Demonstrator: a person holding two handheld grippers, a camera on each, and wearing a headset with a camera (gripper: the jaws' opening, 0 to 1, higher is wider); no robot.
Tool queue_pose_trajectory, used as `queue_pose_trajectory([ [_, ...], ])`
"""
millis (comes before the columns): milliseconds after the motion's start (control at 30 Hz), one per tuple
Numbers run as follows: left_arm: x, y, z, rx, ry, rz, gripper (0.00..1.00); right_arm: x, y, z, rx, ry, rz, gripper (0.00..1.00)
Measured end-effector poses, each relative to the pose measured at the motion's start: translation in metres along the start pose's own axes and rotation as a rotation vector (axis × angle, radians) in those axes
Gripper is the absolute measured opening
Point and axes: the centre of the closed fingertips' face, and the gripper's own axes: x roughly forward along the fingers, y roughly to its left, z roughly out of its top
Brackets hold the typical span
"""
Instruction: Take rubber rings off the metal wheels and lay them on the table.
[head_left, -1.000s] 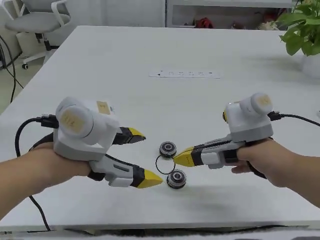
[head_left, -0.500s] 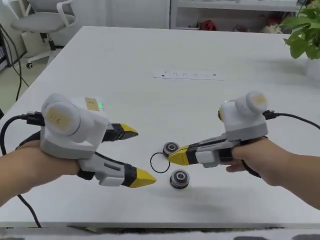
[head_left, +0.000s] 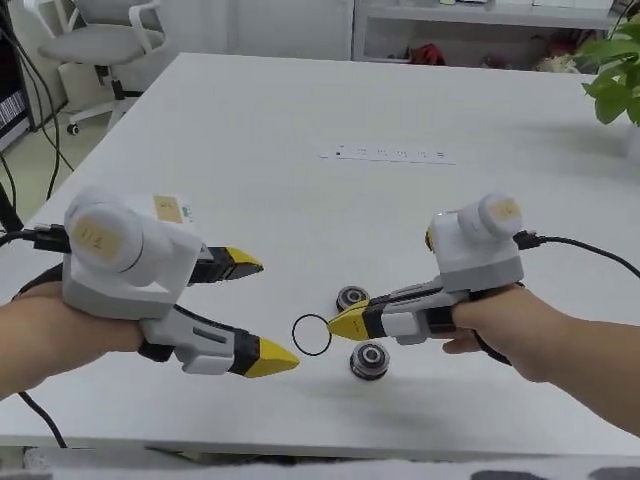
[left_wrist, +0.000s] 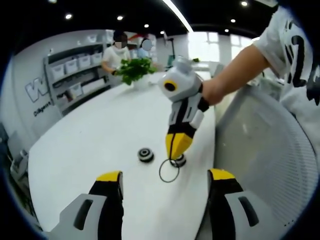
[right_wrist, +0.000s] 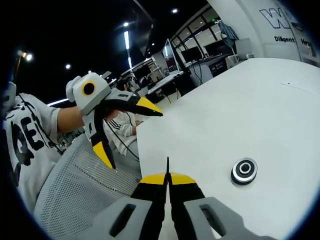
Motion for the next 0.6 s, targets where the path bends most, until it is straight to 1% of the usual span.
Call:
queue_pose_trajectory([
  [167, -0.004, 0.0, 0.0, -0.002, -0.001, 0.008, 0.69, 0.005, 0.0, -0.002, -0.002, 0.009, -0.002, 0.0],
  [433, -0.011, -0.002, -0.002, 0.004, 0.004, 0.017, 0.69, 0.013, 0.006, -0.011, -0.006, 0.035, 0.003, 0.0],
  [600, -0.014, -0.002, -0.004, 0.002, 0.005, 0.021, 0.69, 0.015, 0.003, -0.016, -0.008, 0.046, 0.001, 0.0],
])
